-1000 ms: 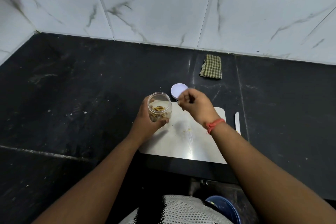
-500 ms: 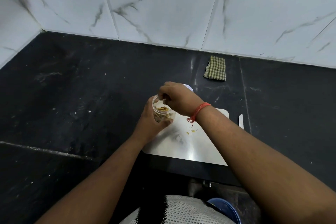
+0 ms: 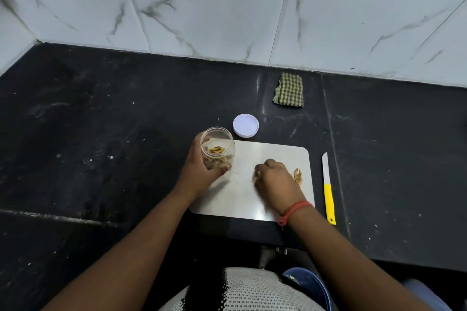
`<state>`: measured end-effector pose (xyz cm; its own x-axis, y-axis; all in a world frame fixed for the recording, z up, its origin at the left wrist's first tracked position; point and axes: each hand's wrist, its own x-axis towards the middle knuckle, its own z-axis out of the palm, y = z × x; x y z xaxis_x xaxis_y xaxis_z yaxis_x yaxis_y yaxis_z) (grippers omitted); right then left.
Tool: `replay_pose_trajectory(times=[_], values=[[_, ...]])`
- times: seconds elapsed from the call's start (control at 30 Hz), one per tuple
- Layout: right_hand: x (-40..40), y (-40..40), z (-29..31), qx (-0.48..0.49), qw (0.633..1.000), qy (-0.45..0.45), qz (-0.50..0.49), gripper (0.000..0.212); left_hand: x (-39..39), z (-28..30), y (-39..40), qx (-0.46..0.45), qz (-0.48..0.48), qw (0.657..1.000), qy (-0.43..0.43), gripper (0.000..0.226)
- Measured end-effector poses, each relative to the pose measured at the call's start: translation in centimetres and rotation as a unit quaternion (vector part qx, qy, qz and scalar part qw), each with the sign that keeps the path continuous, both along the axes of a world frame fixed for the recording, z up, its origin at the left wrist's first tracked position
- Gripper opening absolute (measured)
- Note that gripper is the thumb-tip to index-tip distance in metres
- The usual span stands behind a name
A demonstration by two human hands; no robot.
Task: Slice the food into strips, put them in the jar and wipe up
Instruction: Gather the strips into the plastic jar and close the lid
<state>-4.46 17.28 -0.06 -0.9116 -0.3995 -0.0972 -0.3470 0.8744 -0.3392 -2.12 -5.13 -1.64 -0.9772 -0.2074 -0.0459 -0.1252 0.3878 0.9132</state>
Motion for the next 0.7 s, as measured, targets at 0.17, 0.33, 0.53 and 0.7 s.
replay_pose_trajectory(times=[0.17,0.33,0.53,0.7], values=[[2.2,-1.5,-0.6,0.025,0.996,0.046,0.076,0.027,0.1,0.2,0.1,-0.010,-0.008,1.000,0.001,0.103],[1.6,-0.5,-1.4,0.014,0.990,0.073,0.117,0.020,0.2,0.2,0.1,-0.012,-0.005,1.000,0.001,0.102],[0.6,-0.9,-1.5,0.009,0.989,0.075,0.128,0.022,0.2,0.1,0.1,-0.016,-0.005,1.000,0.001,0.103],[1.1,-0.9,-2.1,-0.017,0.993,0.080,0.091,0.022,0.2,0.3,0.3,-0.007,-0.001,1.000,0.000,0.100]])
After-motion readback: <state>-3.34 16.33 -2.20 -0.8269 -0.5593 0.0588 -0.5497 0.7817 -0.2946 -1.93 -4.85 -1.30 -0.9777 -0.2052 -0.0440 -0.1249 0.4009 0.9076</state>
